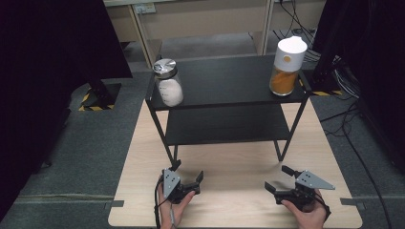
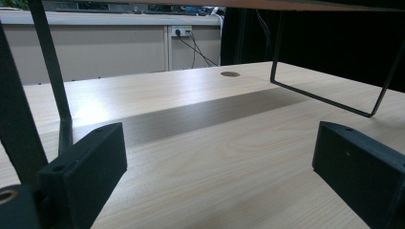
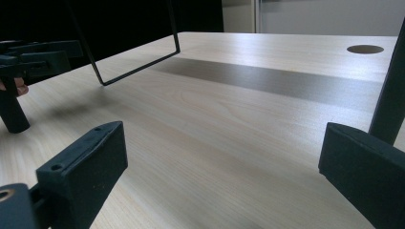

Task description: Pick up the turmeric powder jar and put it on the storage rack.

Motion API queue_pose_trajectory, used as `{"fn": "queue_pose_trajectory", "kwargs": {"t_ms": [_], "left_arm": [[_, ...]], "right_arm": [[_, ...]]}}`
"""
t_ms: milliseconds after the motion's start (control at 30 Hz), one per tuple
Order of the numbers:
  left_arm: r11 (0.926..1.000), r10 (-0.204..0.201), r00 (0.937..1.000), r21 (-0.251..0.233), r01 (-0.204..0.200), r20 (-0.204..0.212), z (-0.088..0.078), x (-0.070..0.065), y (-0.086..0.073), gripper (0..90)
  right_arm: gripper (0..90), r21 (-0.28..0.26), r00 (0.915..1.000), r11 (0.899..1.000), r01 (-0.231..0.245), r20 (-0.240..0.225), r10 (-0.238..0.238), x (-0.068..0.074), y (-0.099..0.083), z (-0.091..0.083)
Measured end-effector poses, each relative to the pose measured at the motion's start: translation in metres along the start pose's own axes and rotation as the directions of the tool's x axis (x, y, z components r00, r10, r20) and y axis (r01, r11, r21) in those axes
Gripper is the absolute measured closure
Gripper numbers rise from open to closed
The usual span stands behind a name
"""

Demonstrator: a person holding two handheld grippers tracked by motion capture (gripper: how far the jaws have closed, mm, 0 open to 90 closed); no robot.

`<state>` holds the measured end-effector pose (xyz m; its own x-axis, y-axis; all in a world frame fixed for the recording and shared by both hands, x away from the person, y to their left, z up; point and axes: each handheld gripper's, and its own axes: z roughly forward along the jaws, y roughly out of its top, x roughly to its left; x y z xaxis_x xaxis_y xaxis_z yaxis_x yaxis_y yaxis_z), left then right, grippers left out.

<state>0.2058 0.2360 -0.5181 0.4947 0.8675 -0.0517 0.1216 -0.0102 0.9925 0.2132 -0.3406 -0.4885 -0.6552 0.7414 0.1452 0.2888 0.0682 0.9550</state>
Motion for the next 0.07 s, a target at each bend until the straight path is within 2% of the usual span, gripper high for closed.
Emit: {"fn": "queue_pose_trajectory", "kwargs": {"t_ms": [67], "left_arm": [[1.0, 0.003, 1.0, 0.002, -0.003, -0.002, 0.0002, -0.0004, 0.0004, 3.4]], "right_arm": [[2.7, 0.001, 1.0, 1.0, -0.003, -0.003, 0.003, -0.0008, 0.0002, 0.0]]}}
